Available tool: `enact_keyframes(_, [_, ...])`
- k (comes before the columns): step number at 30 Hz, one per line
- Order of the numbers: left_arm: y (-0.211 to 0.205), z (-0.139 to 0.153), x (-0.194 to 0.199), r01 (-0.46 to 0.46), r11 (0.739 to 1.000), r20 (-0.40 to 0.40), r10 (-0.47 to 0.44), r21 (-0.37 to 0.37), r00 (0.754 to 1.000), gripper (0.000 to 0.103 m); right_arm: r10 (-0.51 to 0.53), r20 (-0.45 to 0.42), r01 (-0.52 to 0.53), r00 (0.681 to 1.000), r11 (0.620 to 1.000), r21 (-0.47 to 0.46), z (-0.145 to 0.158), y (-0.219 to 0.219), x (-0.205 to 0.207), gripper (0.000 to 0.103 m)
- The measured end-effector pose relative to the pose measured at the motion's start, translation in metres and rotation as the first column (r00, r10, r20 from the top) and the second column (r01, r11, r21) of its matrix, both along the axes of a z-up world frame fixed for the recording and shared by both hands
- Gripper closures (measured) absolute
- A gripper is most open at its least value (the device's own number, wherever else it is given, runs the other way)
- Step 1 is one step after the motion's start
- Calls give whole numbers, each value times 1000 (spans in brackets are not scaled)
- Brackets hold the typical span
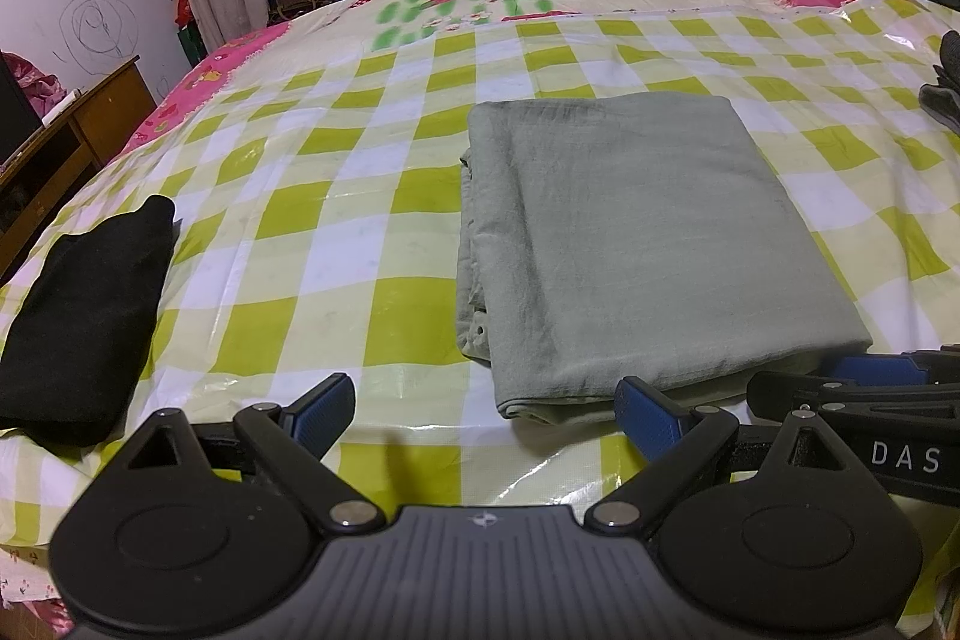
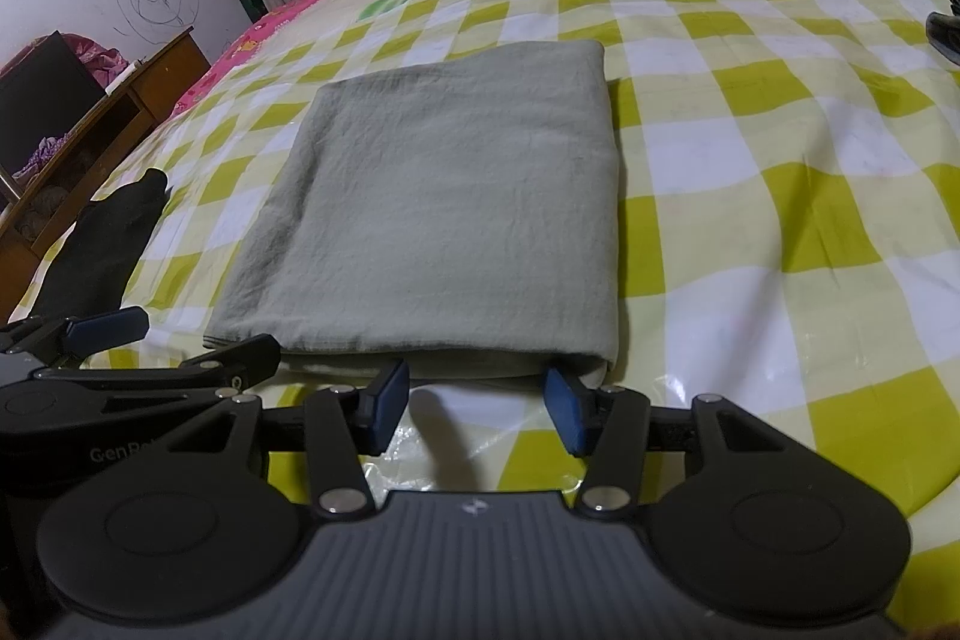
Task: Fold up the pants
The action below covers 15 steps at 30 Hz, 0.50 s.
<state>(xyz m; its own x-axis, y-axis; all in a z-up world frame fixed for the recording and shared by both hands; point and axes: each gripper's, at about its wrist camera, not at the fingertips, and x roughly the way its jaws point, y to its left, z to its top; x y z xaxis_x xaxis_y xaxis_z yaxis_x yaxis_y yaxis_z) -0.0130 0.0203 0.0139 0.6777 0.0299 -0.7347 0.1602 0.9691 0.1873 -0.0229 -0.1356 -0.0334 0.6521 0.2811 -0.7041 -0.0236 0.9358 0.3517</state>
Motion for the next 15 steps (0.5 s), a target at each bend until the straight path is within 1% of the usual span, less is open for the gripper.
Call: enact_keyframes(15, [-1, 0, 0, 0, 1000, 1, 0, 2, 1000, 0, 0, 0, 0, 1000, 1000, 0, 0, 0, 0, 52])
